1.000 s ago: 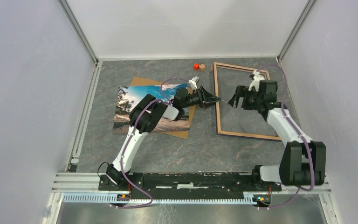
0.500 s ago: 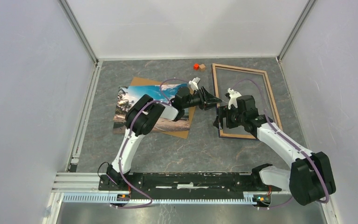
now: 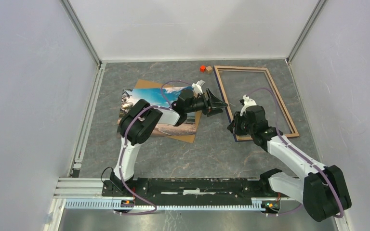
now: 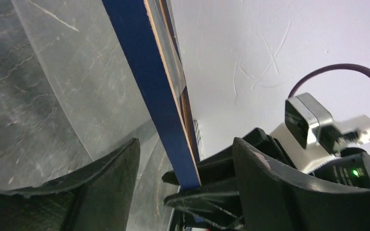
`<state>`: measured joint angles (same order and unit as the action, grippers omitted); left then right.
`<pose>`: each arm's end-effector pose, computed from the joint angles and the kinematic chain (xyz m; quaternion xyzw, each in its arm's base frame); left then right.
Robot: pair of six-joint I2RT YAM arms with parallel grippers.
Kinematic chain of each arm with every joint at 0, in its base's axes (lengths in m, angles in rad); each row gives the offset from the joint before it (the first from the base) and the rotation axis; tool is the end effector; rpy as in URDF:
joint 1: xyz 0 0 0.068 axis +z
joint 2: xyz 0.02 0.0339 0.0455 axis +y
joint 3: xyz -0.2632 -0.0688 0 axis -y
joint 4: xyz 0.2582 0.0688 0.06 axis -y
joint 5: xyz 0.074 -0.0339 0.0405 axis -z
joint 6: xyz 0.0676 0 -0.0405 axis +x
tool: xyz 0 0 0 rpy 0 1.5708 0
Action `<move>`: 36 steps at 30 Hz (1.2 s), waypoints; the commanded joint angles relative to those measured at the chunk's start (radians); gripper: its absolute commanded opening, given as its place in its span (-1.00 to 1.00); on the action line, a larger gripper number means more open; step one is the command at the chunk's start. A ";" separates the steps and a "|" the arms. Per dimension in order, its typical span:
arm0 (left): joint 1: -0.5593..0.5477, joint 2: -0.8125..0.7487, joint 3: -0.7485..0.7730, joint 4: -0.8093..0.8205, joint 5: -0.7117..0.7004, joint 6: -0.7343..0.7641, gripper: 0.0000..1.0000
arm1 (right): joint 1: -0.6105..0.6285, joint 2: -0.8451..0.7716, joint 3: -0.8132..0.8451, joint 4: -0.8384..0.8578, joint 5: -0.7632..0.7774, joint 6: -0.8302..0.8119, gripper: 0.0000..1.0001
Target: Put the photo into the frame
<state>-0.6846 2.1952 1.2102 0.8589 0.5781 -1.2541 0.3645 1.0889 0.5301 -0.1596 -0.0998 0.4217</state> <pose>0.3610 -0.3424 0.1286 -0.0211 0.7431 -0.6435 0.1823 0.2359 0.0972 0.1677 0.0054 0.9096 0.2001 0.3640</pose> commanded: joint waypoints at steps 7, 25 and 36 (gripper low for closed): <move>0.114 -0.102 -0.161 -0.015 -0.036 0.050 0.52 | -0.010 -0.050 0.092 0.026 -0.005 0.088 -1.00; 0.036 0.255 0.392 -0.345 -0.235 0.130 0.44 | -0.015 -0.085 0.133 0.004 -0.007 0.104 -1.00; 0.010 0.244 0.360 -0.278 -0.177 0.100 -0.58 | -0.016 -0.100 0.064 0.120 0.007 0.131 -1.00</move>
<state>-0.6579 2.4672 1.6035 0.5282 0.3714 -1.1652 0.3515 1.0241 0.6064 -0.1902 -0.0933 0.5194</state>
